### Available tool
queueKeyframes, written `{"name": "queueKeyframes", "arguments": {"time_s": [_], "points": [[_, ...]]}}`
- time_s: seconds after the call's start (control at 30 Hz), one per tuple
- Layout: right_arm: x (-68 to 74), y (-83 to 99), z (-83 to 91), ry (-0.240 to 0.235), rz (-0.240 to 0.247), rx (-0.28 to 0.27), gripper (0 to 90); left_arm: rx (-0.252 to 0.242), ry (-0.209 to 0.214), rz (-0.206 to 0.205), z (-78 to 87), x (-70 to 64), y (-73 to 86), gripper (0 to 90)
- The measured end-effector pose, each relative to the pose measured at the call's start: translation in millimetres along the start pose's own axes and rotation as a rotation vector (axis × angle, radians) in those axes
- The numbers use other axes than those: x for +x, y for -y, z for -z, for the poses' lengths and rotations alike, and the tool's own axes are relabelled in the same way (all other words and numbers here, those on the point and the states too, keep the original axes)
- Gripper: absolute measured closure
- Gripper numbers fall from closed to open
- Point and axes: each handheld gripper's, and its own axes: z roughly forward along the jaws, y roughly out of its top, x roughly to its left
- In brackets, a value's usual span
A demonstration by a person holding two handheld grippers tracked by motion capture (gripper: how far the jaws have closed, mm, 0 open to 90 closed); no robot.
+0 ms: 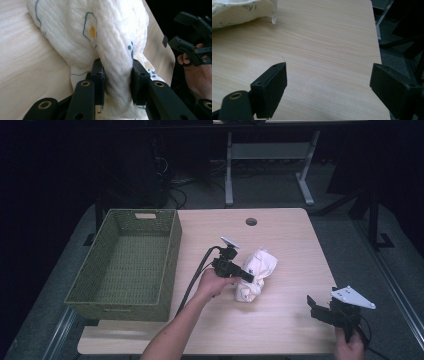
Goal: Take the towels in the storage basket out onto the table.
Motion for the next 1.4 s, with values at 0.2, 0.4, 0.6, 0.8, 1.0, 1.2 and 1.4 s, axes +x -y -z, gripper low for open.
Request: {"name": "queueKeyframes", "arguments": {"time_s": [0.2,0.4,0.6,0.8,1.0,1.2,1.4], "points": [[0.4,-0.4,0.5,-0.001,0.005,-0.002,13.9,-0.007,-0.021,-0.005,-7.1,-4.8,0.6,66.2],[1.5,-0.4,-0.3,-0.003,0.013,0.000,13.9,-0.001,-0.022,-0.012,-10.1,-6.1,0.7,62.6],[0.8,-0.5,-0.2,-0.003,0.010,-0.001,13.9,-0.021,-0.023,-0.010,-11.7,-9.8,1.0,54.3],[1.0,-0.5,-0.2,-0.003,0.009,-0.001,13.9,-0.051,-0.027,-0.028,-6.0,-14.8,-0.1,45.9],[0.9,-0.5,0.0,-0.002,0.008,-0.002,13.9,-0.085,-0.038,-0.046,3.2,-18.1,2.0,40.7],[1.2,-0.5,-0.6,0.000,0.008,0.000,13.9,-0.120,-0.040,-0.055,15.9,-16.9,8.7,36.3],[1.8,-0.6,-1.2,-0.001,0.011,0.001,13.8,-0.138,-0.042,-0.063,26.5,-17.5,15.3,31.4]]}}
